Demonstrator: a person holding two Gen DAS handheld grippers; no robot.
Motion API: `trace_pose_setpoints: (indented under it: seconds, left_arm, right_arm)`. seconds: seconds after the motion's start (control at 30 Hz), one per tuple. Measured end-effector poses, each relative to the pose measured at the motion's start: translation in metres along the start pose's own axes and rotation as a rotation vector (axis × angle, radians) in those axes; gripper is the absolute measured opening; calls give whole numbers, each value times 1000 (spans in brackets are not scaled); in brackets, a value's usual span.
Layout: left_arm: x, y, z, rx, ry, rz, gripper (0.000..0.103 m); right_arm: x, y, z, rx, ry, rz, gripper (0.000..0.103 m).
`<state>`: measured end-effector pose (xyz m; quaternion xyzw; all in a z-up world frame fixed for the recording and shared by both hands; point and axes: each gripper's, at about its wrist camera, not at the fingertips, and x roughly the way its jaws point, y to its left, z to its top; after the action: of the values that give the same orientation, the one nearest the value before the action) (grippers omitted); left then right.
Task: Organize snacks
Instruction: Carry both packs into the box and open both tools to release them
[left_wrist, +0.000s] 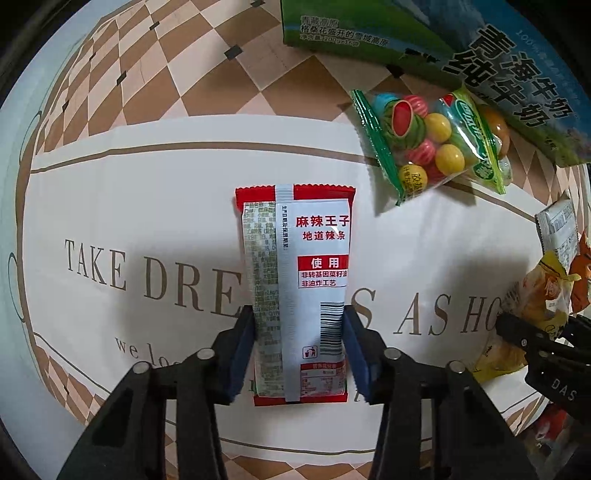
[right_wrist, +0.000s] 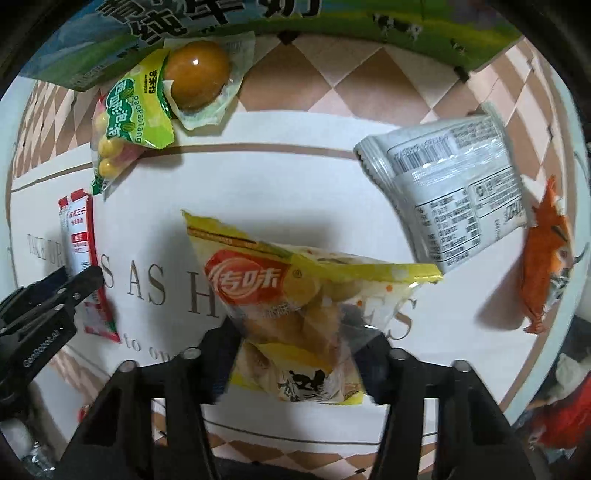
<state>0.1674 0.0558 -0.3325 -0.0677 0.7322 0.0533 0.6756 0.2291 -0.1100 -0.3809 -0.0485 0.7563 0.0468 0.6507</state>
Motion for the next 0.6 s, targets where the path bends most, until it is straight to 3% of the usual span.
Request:
trace_pose_setpoints:
  seconds: [0.13, 0.33, 0.6]
  left_arm:
    - [-10, -2, 2, 4, 1, -10, 41]
    - [-44, -11, -7, 30, -30, -42, 41]
    - [-117, -32, -5, 62, -126, -128, 41]
  right_arm:
    - [-8, 1, -11, 12, -19, 33, 46]
    - [-27, -31, -7, 53, -19, 131, 41]
    - [-70, -36, -13, 58, -69, 230, 36]
